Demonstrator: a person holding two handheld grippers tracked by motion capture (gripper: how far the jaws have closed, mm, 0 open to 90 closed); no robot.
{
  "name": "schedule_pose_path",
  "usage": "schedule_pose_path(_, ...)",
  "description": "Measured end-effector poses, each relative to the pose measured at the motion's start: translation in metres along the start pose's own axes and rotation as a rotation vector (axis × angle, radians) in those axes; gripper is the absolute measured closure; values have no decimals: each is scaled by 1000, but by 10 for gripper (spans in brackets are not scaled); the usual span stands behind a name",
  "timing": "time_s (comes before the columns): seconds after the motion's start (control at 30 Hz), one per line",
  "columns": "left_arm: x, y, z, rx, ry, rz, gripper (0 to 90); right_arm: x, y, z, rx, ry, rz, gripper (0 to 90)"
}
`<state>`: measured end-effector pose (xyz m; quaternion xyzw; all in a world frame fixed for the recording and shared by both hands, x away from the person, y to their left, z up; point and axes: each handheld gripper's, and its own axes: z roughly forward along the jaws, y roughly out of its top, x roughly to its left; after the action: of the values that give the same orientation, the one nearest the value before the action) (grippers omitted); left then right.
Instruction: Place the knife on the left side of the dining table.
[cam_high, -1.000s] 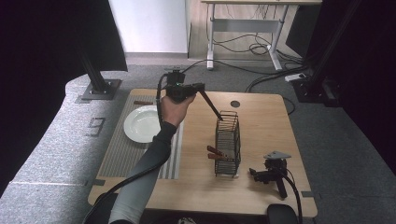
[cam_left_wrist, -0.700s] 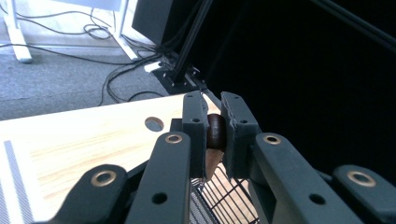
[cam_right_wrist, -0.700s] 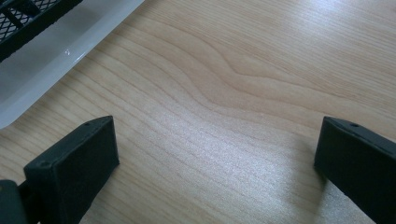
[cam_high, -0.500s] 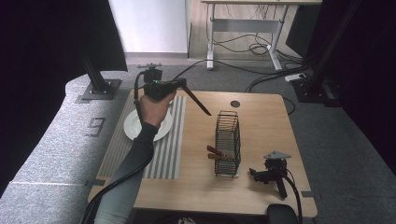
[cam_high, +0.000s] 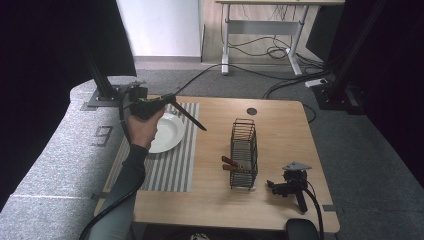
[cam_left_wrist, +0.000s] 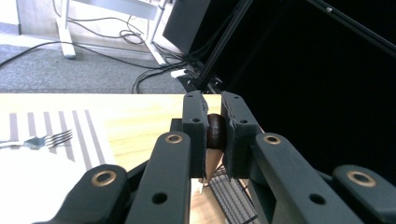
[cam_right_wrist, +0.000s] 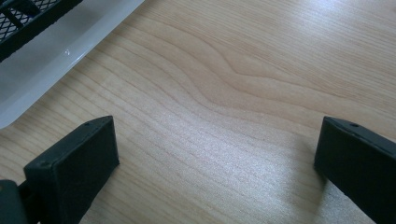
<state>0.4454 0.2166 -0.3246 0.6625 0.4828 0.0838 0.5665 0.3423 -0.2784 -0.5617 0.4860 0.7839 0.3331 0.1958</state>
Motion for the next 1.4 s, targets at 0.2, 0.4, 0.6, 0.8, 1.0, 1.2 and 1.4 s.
schedule_pose_path(0.2, 11, -13, -12, -3, 14, -23, 807, 0, 0, 0, 0, 0, 0, 0)
schedule_pose_path(0.4, 25, -31, -22, -3, 26, -61, 807, 0, 0, 0, 1, 0, -1, 0)
schedule_pose_path(0.6, 44, -57, -32, -2, 42, -120, 807, 0, 0, 0, 0, 0, 0, 0)
schedule_pose_path(0.8, 65, -81, -45, 0, 65, -184, 807, 0, 0, 0, 1, 0, -2, 0)
schedule_pose_path(1.0, 83, -104, -55, 6, 80, -254, 807, 0, 0, 0, 1, 0, -2, 0)
schedule_pose_path(1.2, 102, -124, -63, 4, 92, -317, 806, 0, 0, 0, 0, 0, -2, 0)
schedule_pose_path(1.4, 116, -137, -69, -10, 119, -315, 795, 0, 0, 0, 1, 1, -1, 0)
